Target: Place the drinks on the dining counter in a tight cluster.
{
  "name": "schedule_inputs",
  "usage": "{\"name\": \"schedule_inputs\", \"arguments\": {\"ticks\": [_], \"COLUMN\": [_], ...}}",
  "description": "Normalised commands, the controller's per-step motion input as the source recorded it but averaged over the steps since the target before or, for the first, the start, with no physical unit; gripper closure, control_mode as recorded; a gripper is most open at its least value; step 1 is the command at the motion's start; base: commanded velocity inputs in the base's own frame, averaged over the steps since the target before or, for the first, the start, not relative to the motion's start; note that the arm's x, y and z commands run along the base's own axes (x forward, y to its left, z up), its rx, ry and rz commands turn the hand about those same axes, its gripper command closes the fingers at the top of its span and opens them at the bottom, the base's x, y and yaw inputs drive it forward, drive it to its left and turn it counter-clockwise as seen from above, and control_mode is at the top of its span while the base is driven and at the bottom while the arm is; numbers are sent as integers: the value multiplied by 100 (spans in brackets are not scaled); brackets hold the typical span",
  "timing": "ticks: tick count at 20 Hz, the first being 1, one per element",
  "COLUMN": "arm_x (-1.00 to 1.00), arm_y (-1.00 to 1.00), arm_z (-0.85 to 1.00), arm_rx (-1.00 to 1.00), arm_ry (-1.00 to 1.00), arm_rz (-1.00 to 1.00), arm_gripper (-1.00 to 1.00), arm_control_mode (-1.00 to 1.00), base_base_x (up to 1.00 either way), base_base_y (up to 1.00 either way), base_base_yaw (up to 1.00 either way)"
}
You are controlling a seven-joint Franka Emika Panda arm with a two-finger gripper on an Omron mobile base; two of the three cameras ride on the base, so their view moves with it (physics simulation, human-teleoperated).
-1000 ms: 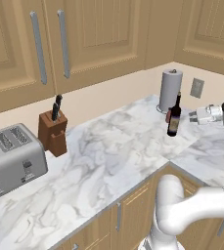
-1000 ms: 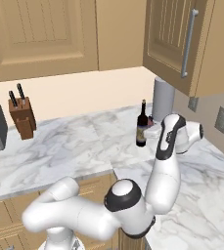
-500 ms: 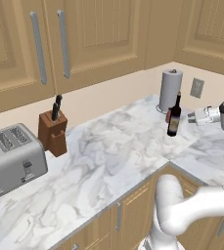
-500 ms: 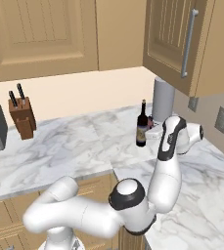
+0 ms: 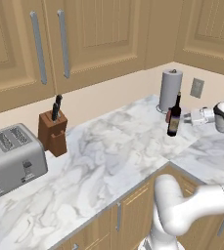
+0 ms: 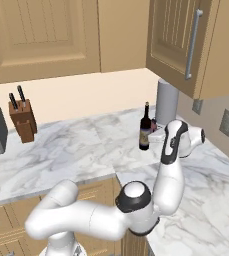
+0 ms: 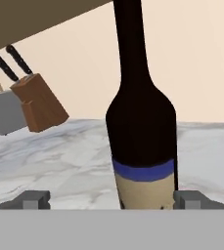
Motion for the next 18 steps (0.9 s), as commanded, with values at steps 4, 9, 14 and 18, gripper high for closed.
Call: {"name": "schedule_inputs", "arguments": {"ticks": [4, 9, 14, 18], "arm_x": [31, 15, 1, 0], "arm_y": [-4, -3, 0, 0], "arm_z": [-13, -3, 0, -1], "arm_rx": [0, 0, 0, 0], "arm_ry": [0, 0, 0, 0], "arm_rz": [0, 0, 0, 3], "arm_gripper": [-100, -100, -100, -100], "arm_control_mode": [-100, -100, -100, -100], "base_base_x": [0, 0, 0, 0], "base_base_y": [0, 0, 0, 0], "base_base_yaw": [0, 0, 0, 0]}}
